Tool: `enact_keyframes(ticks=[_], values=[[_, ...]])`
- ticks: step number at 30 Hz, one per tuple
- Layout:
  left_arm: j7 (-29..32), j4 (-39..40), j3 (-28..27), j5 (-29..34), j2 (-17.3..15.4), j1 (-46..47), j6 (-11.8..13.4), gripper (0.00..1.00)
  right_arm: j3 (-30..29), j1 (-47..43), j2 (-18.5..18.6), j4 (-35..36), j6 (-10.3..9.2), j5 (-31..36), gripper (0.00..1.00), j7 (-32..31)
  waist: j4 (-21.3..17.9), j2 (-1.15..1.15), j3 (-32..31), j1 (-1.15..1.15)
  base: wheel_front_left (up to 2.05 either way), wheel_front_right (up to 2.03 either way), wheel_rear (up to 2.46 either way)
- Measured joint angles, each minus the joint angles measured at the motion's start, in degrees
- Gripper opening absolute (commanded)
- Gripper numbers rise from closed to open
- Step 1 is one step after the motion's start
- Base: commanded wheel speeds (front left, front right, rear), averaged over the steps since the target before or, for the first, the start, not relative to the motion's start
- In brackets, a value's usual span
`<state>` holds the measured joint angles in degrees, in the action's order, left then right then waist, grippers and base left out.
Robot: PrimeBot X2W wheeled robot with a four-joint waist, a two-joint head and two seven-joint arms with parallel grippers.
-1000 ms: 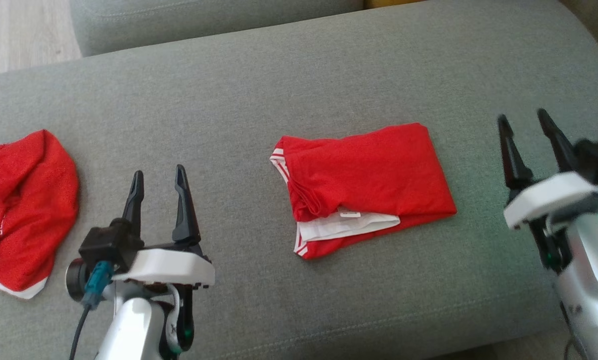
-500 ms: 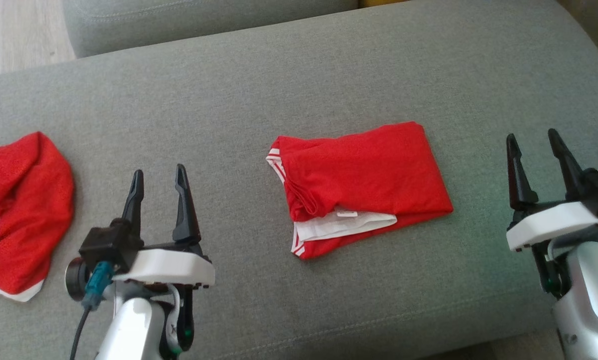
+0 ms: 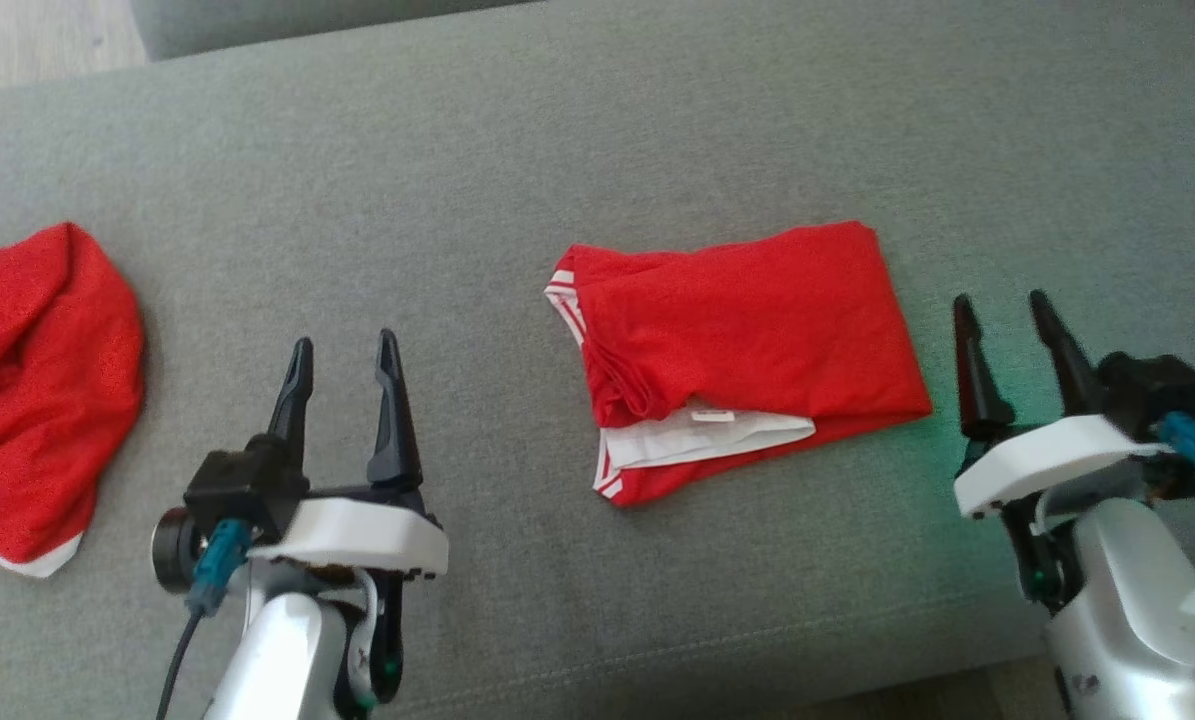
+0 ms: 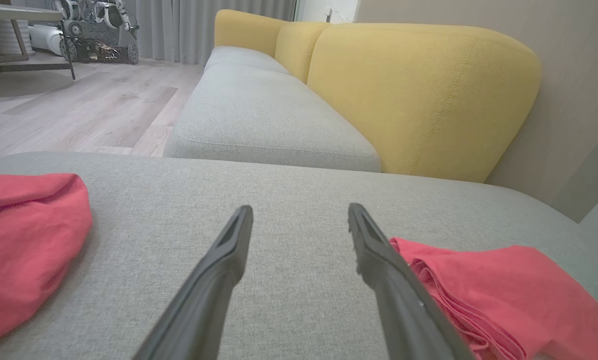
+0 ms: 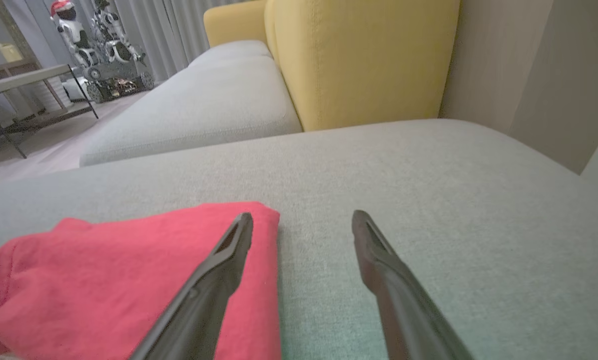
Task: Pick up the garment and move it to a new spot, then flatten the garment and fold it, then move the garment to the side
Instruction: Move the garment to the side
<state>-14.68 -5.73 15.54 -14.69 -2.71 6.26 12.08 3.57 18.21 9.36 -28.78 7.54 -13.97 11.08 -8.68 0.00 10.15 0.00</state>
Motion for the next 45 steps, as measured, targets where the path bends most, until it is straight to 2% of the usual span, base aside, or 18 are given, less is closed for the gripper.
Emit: enact_keyframes(ticks=[10, 14, 15, 16, 17, 23, 25, 26, 32, 38, 45], values=[[0.00, -0.46, 1.05, 0.89, 0.00, 2.76, -0.22, 1.00, 1.66, 6.55, -1.59, -11.33, 0.00, -0.15, 1.00, -0.59, 2.09, 0.00, 2.46, 0.00, 0.00, 0.00, 0.00], [0.00, -0.59, 1.47, 1.02, 0.00, 3.31, -0.15, 1.00, 2.57, 8.90, -1.85, -16.12, 0.00, -2.20, 1.00, -1.27, 2.88, 0.00, 3.80, 0.00, 0.00, 0.00, 0.00], [0.00, -0.66, 1.56, 1.03, 0.01, 3.66, -0.15, 1.00, 3.07, 9.56, -1.86, -17.57, 0.00, -2.79, 0.96, -1.63, 3.06, 0.00, 4.16, 0.00, 0.00, 0.00, 0.00], [0.00, -0.79, 1.67, 1.10, 0.01, 4.01, -0.15, 1.00, 3.61, 10.17, -1.85, -18.97, 0.00, -3.24, 0.21, -2.30, 3.26, 0.00, 4.41, -0.01, 0.00, 0.00, 0.00], [0.00, -0.89, 1.78, 1.32, 0.01, 4.30, -0.15, 1.00, 4.31, 10.81, -1.77, -20.30, 0.00, -3.15, 0.00, -2.60, 3.44, 0.00, 4.59, -0.01, 0.00, 0.00, 0.00], [0.00, -1.13, 1.59, 1.48, 0.02, 4.66, 0.04, 1.00, 9.25, 14.16, -0.79, -23.61, 0.00, 0.02, 0.00, 0.51, 3.18, 0.00, 4.61, 0.00, 0.00, 0.00, 0.00], [0.00, -1.12, 1.45, 1.48, 0.02, 4.66, 0.04, 1.00, 11.11, 14.96, 1.08, -23.52, 0.00, 3.34, 0.00, 1.68, 2.62, 0.00, 4.40, 0.00, 0.00, 0.00, 0.00], [0.00, -1.07, 1.18, 1.48, 0.02, 4.67, 0.05, 1.00, 11.89, 16.20, 3.50, -22.88, 0.00, 6.21, 0.00, 2.14, 1.95, 0.00, 4.33, 0.00, 0.00, 0.00, 0.00], [-0.01, -0.46, 0.46, 0.03, 0.02, 4.68, 0.04, 1.00, 14.64, 21.26, 11.00, -21.24, 0.00, 12.09, 0.00, 3.10, -0.87, 0.00, 4.31, 0.00, 0.00, 0.00, 0.00], [-0.01, 0.24, 0.48, 0.02, 0.02, 5.26, -0.09, 1.00, 13.16, 24.83, 19.38, -24.34, 0.00, 10.87, 0.00, 3.10, -3.30, 0.00, 5.84, 0.00, 0.00, 0.00, 0.00], [-0.01, 0.18, 0.10, 2.63, 0.10, 7.73, -1.08, 1.00, 10.34, 30.18, 21.30, -27.80, 0.00, 7.49, 0.00, 3.10, -5.56, 0.00, 9.34, 0.00, 0.00, 0.00, 0.00]])
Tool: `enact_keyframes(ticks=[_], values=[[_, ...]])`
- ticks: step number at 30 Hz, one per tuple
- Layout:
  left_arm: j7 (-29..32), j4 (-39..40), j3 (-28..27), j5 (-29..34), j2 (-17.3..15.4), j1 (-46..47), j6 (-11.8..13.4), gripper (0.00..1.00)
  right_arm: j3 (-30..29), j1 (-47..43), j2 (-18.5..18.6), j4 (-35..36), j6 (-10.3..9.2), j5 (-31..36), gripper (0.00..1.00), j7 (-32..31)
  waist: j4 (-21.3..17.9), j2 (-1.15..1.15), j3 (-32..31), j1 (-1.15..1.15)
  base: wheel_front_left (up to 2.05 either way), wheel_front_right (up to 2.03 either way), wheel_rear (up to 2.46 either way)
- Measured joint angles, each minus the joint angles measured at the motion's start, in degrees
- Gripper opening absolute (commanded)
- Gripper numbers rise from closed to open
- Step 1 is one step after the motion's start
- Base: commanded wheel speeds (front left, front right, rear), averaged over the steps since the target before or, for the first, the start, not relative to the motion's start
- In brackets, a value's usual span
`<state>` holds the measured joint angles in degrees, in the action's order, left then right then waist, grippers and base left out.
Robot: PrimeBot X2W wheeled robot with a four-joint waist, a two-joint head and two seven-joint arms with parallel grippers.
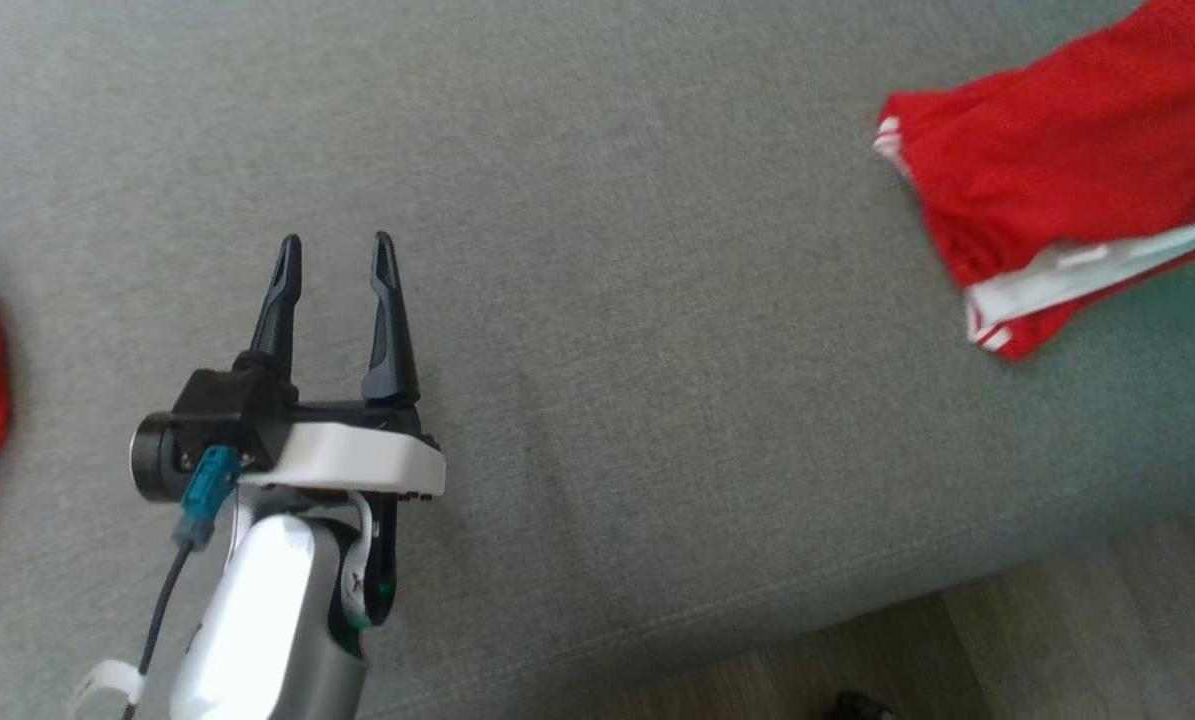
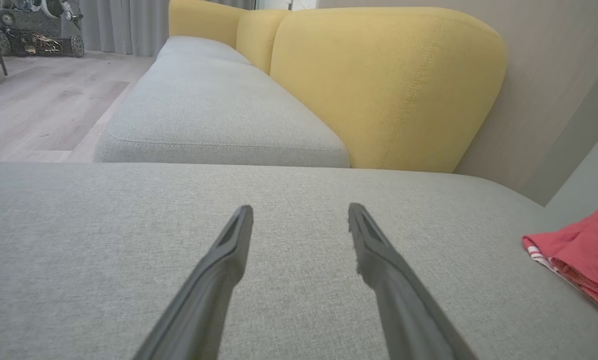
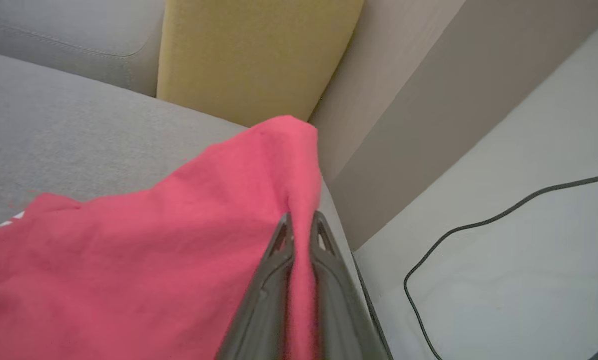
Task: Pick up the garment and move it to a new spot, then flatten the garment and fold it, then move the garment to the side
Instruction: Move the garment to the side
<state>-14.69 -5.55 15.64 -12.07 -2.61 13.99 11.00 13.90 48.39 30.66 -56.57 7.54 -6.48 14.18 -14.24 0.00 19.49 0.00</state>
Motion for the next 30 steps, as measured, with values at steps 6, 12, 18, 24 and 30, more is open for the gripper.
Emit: enact_keyframes(ticks=[6, 12, 18, 24, 30], values=[[0.00, -0.01, -0.62, 1.00, 0.01, 0.70, -0.48, 1.00, -1.46, 2.21, -0.05, -1.71, 0.00, -0.59, 0.00, 0.02, -1.08, 0.00, 2.68, 0.00, 0.00, 0.00, 0.00], [0.00, -0.13, -1.48, 1.65, 0.00, 1.57, -0.92, 1.00, -2.80, 3.74, -1.03, -3.65, 0.00, -0.49, 1.00, 0.02, -1.12, 0.00, 4.75, 0.00, 0.00, 0.00, 0.00], [0.00, -0.58, -1.77, 1.90, 0.00, 1.57, -1.01, 1.00, -4.11, 3.83, -1.81, -3.18, 0.00, -1.58, 1.00, 0.03, -0.80, 0.00, 3.95, 0.00, 0.00, 0.00, 0.00], [0.00, -0.69, -1.76, 0.76, 0.01, 1.52, -1.00, 1.00, -4.41, 3.15, -3.38, 2.36, 0.00, -1.74, 1.00, 0.04, -0.35, 0.00, 0.95, 0.00, 0.00, 0.00, 0.00], [0.00, -0.42, -1.65, -1.32, 0.05, 0.41, -0.76, 1.00, -4.35, -2.75, -7.71, 10.53, 0.00, -4.22, 1.00, 0.20, 0.62, 0.00, -3.71, 0.00, 0.00, 0.00, 0.00]])
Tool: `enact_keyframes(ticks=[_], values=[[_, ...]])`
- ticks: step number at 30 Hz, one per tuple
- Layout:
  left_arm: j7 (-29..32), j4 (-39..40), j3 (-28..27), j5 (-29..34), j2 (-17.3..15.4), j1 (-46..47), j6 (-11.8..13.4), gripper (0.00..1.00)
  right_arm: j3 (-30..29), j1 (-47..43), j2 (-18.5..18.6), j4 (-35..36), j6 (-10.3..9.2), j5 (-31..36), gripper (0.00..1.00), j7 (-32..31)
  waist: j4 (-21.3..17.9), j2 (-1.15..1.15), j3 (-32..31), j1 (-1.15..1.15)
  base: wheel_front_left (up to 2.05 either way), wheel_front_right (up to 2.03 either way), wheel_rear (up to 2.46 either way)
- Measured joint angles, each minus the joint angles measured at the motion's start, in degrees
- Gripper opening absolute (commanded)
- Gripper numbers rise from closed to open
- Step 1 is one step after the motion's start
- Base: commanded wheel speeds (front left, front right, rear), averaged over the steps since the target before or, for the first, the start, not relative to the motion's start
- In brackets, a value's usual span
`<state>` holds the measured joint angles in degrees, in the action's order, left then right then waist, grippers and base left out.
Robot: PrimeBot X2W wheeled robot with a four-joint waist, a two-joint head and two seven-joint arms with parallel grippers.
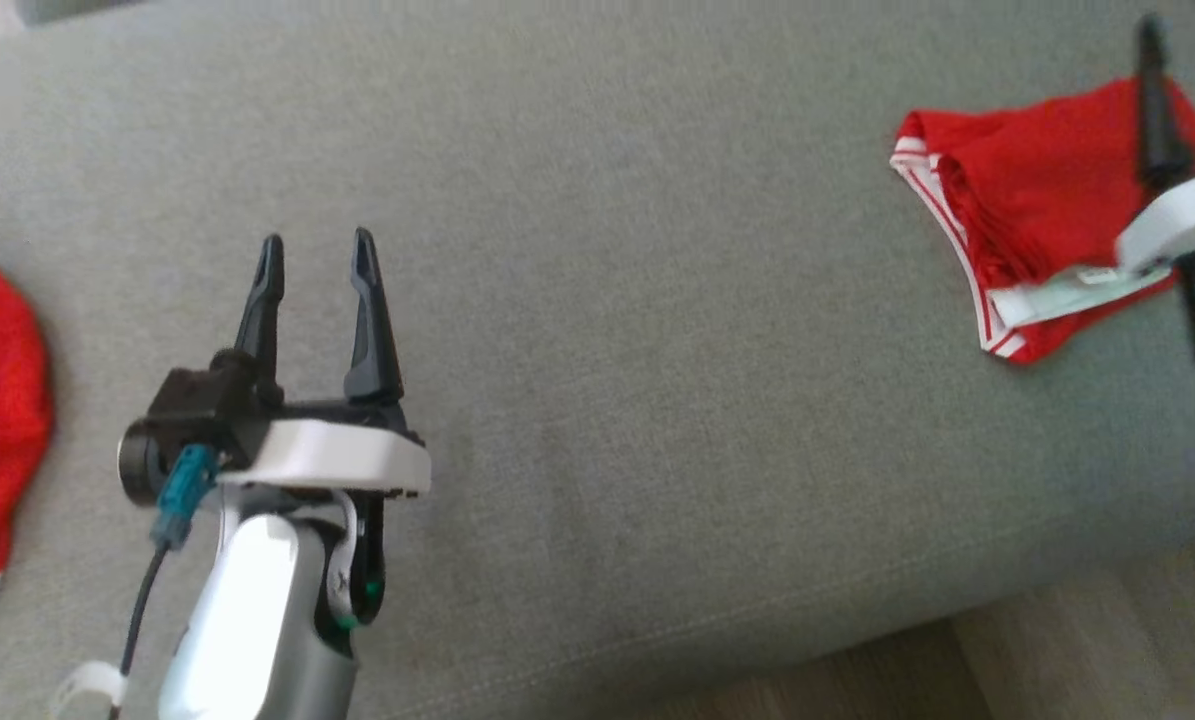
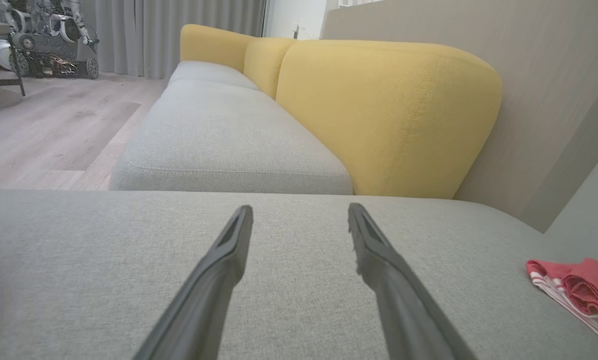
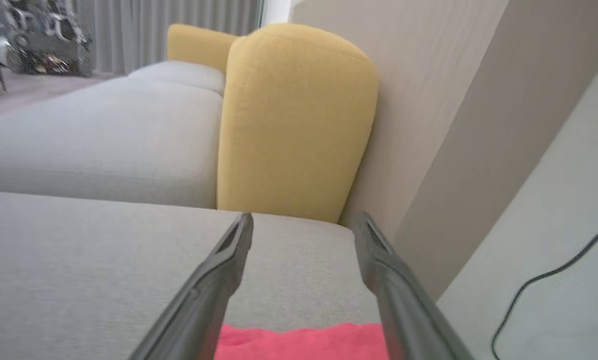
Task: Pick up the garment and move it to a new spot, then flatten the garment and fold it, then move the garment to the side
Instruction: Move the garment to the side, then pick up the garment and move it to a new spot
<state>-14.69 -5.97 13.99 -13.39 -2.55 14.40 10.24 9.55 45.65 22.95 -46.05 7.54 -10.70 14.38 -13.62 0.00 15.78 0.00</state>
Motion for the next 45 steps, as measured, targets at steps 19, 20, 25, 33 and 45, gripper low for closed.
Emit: enact_keyframes(ticks=[19, 20, 25, 33, 45], values=[[0.00, 1.08, 0.15, 0.35, -0.19, -13.28, 1.43, 1.00, -6.59, -29.20, -17.04, 22.31, 0.00, -0.62, 1.00, 0.00, 7.07, 0.00, -12.26, 0.00, 0.00, 0.00, 0.00], [0.00, 1.13, 0.19, 0.71, -0.20, -13.80, 1.47, 1.00, -7.03, -30.31, -17.39, 23.27, 0.00, 0.01, 1.00, 0.00, 7.38, 0.00, -12.61, 0.00, 0.00, 0.00, 0.00], [0.00, 1.89, 0.18, 1.12, -0.21, -15.61, 2.34, 1.00, -8.32, -34.99, -18.98, 25.74, 0.00, 0.82, 1.00, 0.00, 8.36, 0.00, -13.69, 0.00, 0.00, 0.00, 0.00], [0.00, 2.21, 0.18, 1.98, -0.22, -15.68, 2.47, 1.00, -8.51, -36.30, -19.70, 27.46, 0.00, 1.71, 1.00, -0.03, 8.65, 0.00, -13.42, 0.00, 0.00, 0.00, 0.00], [0.00, 2.37, 0.22, 1.98, -0.22, -15.46, 2.69, 1.00, -8.29, -37.01, -19.80, 28.32, 0.00, 1.67, 1.00, -0.64, 10.77, 0.00, -13.06, 0.00, 0.00, 0.00, 0.00]])
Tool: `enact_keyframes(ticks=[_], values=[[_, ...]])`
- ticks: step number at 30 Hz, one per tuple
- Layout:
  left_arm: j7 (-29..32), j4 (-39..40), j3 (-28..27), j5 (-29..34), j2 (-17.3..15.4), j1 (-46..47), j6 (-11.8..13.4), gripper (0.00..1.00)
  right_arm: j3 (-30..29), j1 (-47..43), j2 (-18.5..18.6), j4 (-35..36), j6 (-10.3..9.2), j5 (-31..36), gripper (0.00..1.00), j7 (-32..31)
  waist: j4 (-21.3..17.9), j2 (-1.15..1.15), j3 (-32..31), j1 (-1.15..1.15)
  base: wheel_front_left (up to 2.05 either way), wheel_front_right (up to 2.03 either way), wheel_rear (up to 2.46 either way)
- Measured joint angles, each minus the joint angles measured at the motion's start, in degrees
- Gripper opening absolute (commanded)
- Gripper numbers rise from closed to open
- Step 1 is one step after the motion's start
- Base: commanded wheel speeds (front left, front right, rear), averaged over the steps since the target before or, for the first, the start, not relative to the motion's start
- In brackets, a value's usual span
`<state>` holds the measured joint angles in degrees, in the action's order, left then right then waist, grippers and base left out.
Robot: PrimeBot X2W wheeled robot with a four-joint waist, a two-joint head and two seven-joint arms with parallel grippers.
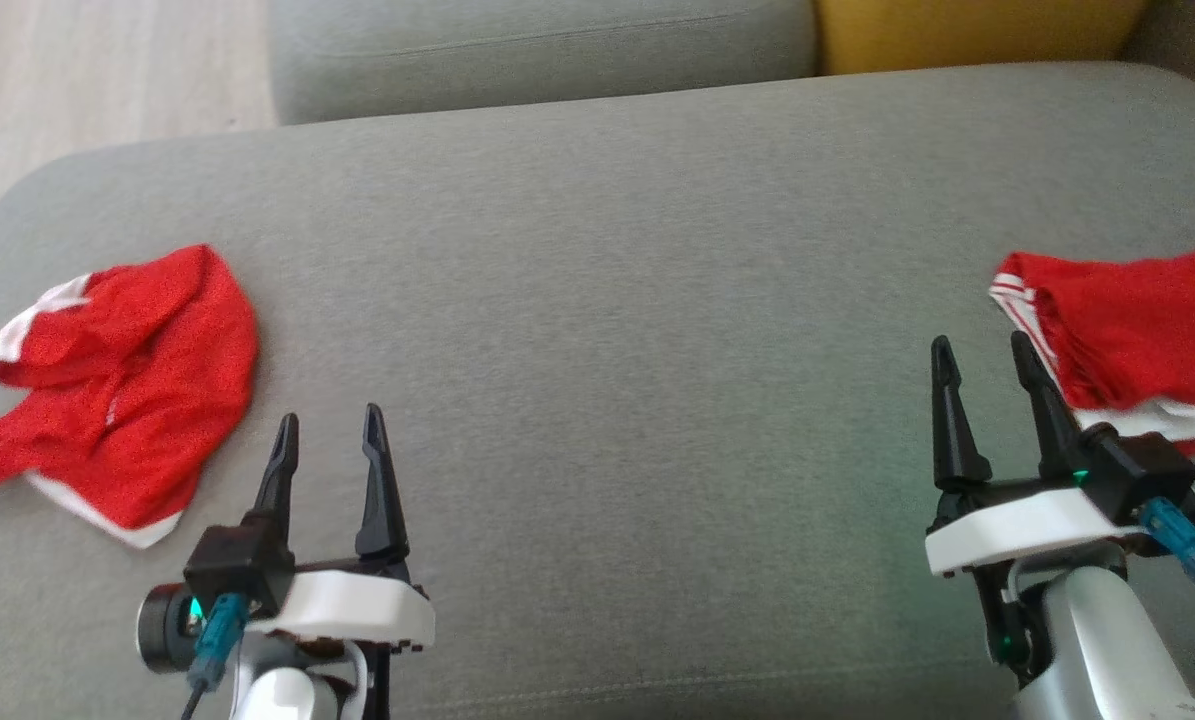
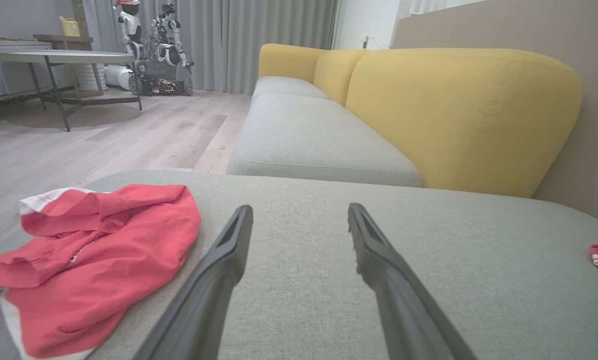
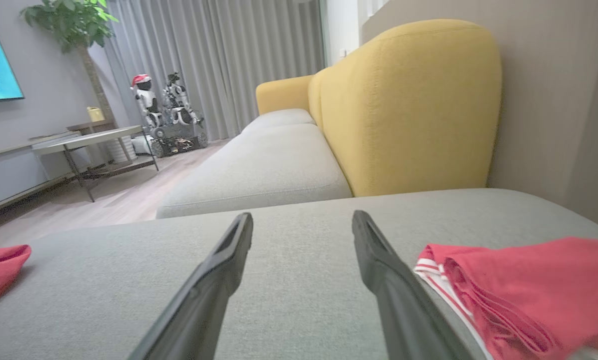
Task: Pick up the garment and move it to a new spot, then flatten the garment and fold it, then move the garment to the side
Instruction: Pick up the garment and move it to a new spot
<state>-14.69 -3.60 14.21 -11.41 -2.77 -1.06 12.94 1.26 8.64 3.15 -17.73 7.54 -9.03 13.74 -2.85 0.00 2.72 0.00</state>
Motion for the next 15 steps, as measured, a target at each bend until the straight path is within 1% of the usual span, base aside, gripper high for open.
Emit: enact_keyframes(ticks=[6, 15], values=[[0.00, 0.78, -0.04, -0.11, 0.00, 0.19, 0.20, 1.00, 2.15, -0.01, -0.02, 0.70, 0.00, -0.08, 1.00, -1.23, 4.20, 0.00, 0.19, 0.00, 0.00, 0.00, 0.00], [0.00, 1.70, -1.23, -0.35, 0.00, 0.05, 0.16, 1.00, 6.00, -0.23, -0.08, 1.56, 0.00, -0.75, 1.00, -2.25, 13.49, 0.00, -0.28, 0.00, 0.00, 0.00, 0.00]])
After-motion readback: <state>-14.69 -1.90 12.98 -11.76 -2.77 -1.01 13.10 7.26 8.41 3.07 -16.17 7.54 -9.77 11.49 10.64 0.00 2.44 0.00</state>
